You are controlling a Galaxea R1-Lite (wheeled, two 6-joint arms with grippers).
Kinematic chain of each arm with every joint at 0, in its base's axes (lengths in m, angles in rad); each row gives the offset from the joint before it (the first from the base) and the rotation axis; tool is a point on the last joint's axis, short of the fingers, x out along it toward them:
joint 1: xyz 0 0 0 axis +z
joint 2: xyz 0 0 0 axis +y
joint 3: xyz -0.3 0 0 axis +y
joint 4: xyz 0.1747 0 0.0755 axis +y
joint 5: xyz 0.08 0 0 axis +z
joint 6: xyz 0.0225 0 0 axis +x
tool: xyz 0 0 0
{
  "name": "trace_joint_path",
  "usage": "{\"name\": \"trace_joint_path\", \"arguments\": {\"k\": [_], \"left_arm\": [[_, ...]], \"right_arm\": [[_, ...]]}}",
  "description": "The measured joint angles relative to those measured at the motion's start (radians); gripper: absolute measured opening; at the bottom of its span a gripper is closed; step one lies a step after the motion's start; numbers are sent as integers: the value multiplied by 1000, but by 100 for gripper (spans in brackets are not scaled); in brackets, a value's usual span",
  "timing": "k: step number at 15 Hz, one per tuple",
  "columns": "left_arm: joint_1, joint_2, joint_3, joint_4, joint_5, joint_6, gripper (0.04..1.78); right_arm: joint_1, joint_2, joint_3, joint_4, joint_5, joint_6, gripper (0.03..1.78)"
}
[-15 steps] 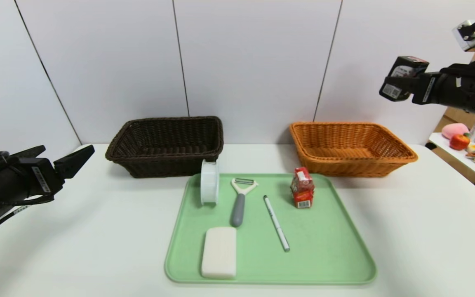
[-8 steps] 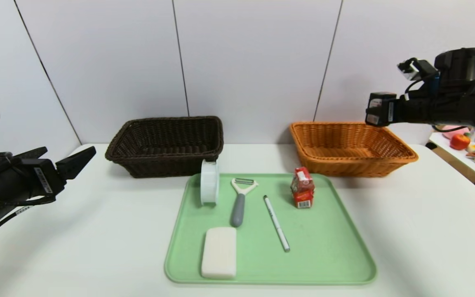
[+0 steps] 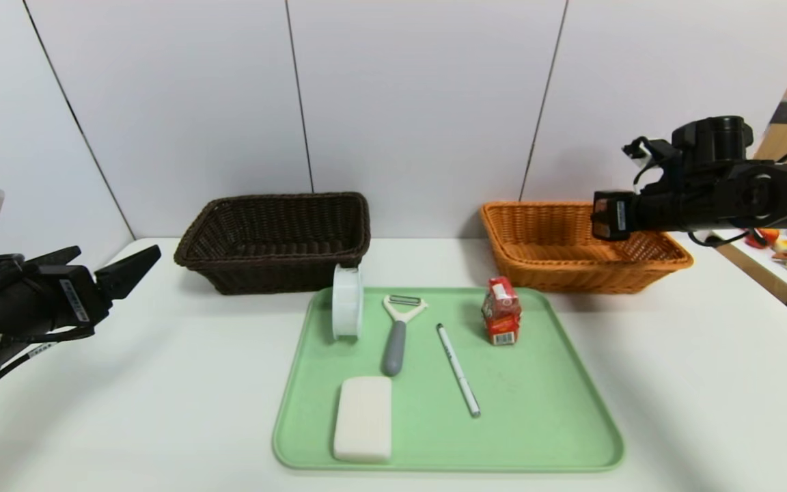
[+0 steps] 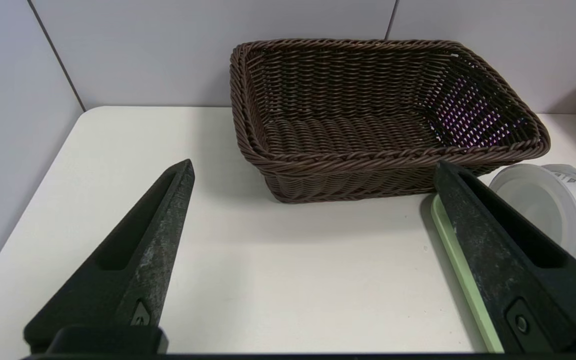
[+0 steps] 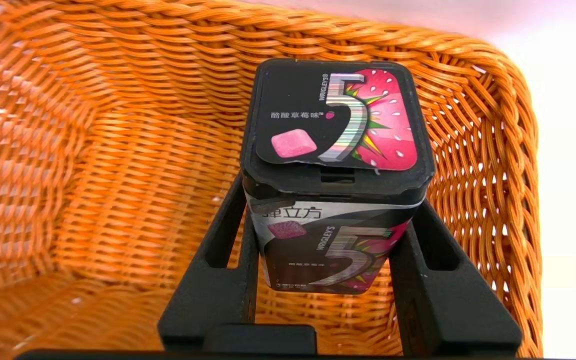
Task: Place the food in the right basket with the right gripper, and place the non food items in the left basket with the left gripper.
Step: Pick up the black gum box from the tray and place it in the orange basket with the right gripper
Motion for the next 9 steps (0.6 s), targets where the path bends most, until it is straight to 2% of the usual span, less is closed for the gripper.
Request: {"name": "trace_joint_path", "arguments": {"k": [4, 9], "left_arm": [[1, 0, 2, 0, 0, 0, 169], [1, 4, 3, -1, 0, -6, 169]], "right_arm": [[-1, 36, -9, -3, -47, -1, 73], [0, 66, -9, -1, -53, 1, 73]]}}
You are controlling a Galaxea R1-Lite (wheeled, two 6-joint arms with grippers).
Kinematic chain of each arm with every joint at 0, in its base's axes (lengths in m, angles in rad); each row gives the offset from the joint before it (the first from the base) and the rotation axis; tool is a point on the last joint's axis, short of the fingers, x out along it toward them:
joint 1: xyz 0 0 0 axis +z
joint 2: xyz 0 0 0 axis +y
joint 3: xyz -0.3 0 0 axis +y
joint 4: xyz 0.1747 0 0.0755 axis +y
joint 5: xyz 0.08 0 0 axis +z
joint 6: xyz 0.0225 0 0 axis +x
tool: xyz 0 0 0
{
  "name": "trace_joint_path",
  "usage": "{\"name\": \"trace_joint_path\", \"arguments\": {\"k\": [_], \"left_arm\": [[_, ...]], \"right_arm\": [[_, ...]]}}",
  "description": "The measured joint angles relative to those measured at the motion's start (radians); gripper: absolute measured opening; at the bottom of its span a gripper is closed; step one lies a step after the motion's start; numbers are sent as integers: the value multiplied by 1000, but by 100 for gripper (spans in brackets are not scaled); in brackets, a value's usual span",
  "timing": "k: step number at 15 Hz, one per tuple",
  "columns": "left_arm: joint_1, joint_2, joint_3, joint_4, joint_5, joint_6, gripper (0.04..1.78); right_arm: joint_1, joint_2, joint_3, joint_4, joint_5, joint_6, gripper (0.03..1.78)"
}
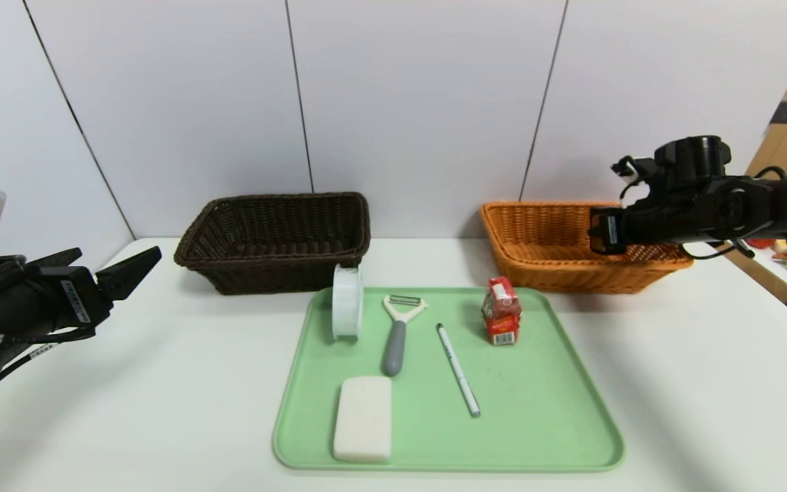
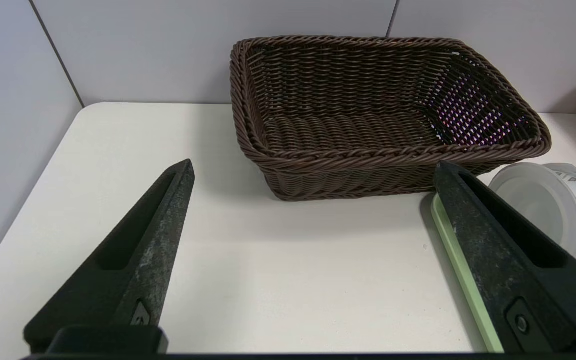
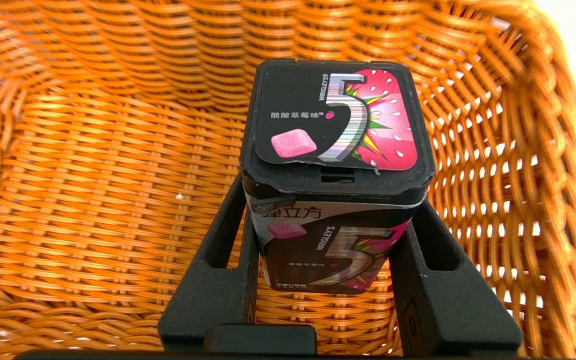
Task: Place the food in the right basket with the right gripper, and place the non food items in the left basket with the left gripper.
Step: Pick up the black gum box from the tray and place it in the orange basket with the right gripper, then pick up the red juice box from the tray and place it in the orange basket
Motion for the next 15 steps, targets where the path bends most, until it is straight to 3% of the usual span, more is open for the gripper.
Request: {"name": "trace_joint_path", "arguments": {"k": [2, 7, 11, 15], "left_arm": [[0, 3, -1, 0, 0, 0, 169], [0, 6, -2, 0, 0, -7, 169], [0, 7, -3, 0, 0, -9, 169], [0, 9, -3, 0, 0, -20, 169]], "right_arm": [[0, 6, 1, 1, -1, 1, 73], [1, 17, 4, -11, -27, 3, 118], [5, -4, 7, -22, -27, 7, 140], [18, -132, 58, -131, -15, 53, 152]]}}
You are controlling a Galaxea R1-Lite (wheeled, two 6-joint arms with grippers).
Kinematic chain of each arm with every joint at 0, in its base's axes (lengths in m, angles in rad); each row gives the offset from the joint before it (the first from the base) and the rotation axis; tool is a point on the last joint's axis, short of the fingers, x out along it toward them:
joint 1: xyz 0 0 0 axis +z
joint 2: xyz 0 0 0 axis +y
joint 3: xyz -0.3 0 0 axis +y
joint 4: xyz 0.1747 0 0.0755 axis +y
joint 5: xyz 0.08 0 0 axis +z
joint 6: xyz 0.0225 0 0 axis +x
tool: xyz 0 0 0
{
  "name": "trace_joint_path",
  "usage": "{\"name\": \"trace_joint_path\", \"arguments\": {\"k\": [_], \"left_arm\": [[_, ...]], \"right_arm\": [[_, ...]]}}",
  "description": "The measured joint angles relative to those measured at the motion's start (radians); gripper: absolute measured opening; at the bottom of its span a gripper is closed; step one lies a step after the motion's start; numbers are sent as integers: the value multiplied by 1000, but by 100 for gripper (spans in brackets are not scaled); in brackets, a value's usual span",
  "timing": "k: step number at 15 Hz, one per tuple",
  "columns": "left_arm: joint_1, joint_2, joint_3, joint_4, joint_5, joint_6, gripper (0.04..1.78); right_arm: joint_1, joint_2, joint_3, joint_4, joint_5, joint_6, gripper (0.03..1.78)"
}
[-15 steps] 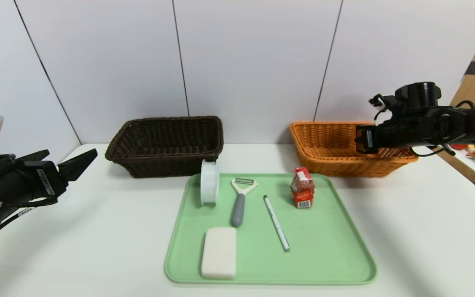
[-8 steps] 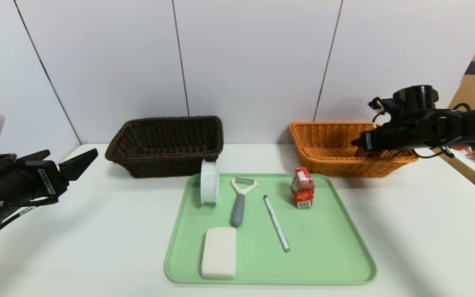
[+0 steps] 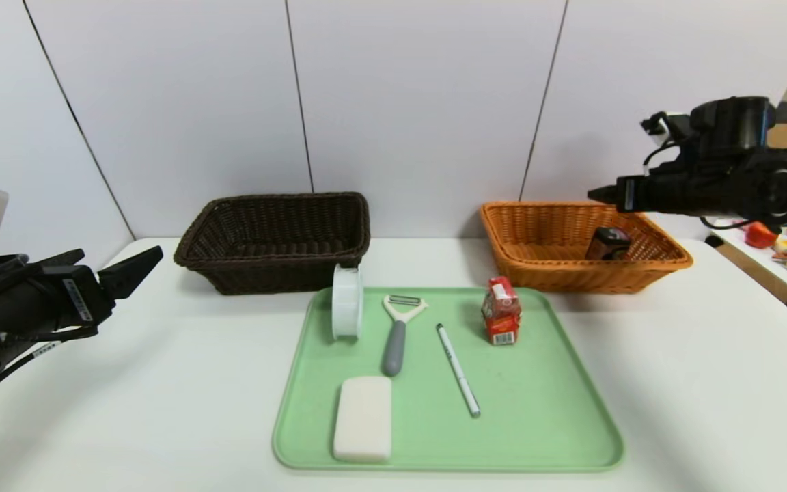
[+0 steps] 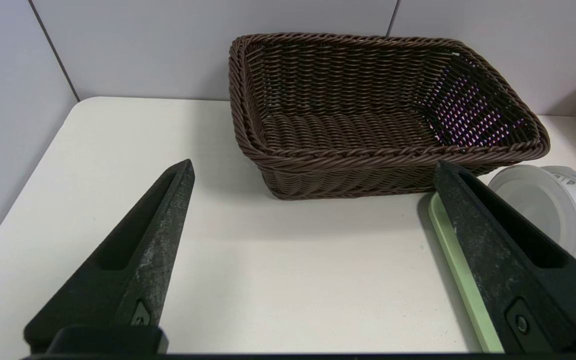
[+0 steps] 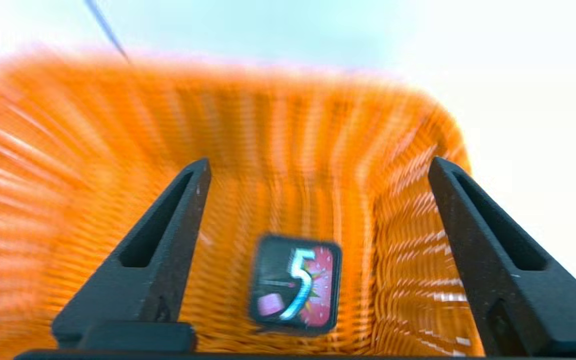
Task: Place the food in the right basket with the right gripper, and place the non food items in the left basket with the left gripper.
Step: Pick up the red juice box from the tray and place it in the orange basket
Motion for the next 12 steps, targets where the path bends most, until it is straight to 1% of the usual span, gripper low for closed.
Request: {"name": "trace_joint_path", "arguments": {"k": [2, 3, 4, 5, 6, 7, 8, 9, 12], "left_arm": [[0, 3, -3, 0, 0, 1, 169], [0, 4, -4, 0, 0, 1, 169], [0, 6, -4, 0, 0, 0, 169], [0, 6, -4, 0, 0, 0, 169], [0, 6, -4, 0, 0, 1, 169], [0, 6, -4, 0, 0, 1, 169], [0, 4, -2, 0, 0, 1, 169], [-1, 3, 1, -1, 0, 1, 169], [0, -3, 10, 0, 0, 1, 169]], "right_arm": [[26, -94, 44, -31, 27, 20, 156], [53, -148, 77, -37, 45, 34, 158], [100, -204, 124, -44, 61, 54, 160], [167, -261, 198, -67, 73, 85, 161], [227, -306, 284, -108, 80, 115, 162], [276, -342, 389, -182, 84, 139, 163], [312, -364, 496, -278, 87, 156, 164], [345, -374, 604, -406, 88, 170, 165], [426, -333, 940, -910, 91, 205, 167]]}}
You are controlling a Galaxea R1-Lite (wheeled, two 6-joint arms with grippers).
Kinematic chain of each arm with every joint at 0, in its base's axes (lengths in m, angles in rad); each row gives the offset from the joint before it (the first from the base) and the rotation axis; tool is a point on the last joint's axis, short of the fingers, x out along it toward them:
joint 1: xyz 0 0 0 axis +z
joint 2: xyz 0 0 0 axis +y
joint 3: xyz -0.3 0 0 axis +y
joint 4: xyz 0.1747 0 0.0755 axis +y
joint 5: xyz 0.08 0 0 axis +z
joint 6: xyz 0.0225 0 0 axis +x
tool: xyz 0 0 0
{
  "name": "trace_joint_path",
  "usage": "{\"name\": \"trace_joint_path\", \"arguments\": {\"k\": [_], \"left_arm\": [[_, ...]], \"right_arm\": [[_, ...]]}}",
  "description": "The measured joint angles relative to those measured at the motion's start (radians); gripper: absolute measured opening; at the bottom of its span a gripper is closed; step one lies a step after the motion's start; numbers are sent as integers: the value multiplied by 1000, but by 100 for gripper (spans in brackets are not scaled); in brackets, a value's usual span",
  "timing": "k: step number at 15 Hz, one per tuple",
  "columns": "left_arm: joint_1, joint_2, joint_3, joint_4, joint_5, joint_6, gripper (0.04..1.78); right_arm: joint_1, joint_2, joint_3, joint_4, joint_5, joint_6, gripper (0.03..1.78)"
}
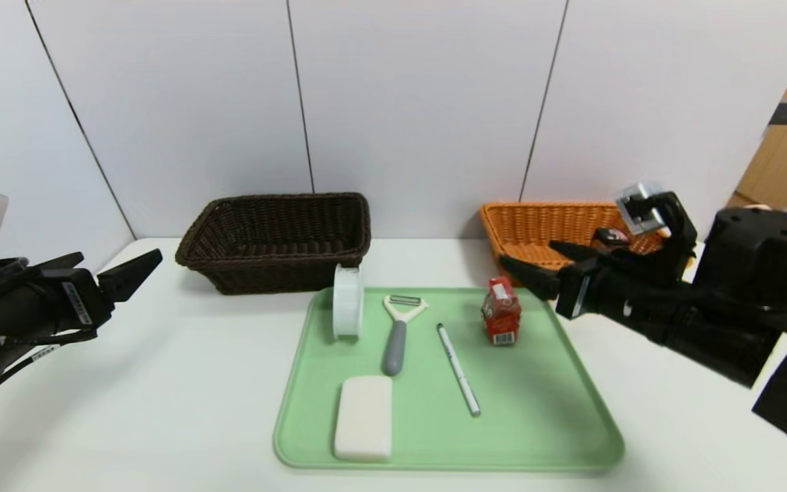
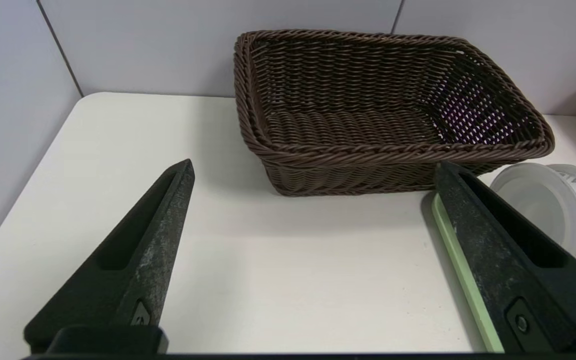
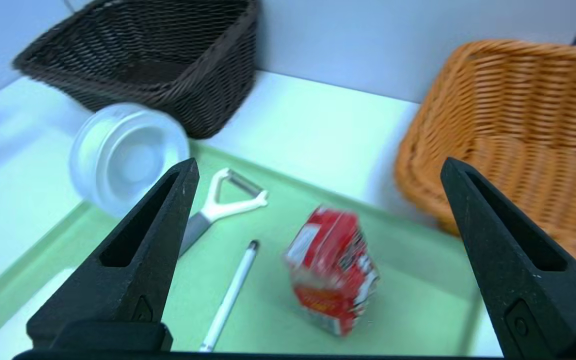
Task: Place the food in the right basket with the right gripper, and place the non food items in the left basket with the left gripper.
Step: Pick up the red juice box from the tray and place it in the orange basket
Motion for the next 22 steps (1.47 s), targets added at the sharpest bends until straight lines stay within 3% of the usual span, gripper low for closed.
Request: {"name": "trace_joint_path", "arguments": {"k": [2, 4, 12, 22], "left_arm": [[0, -3, 5, 0, 0, 0, 169], [0, -4, 7, 0, 0, -1, 169], [1, -15, 15, 1, 0, 1, 169], [1, -18, 14, 0, 1, 4, 169]], "right_arm": [[67, 51, 177, -307, -24, 11, 168], [127, 90, 260, -470, -60, 20, 169], [141, 254, 247, -495, -138, 9, 169], [43, 394, 127, -496, -141, -13, 169]]}}
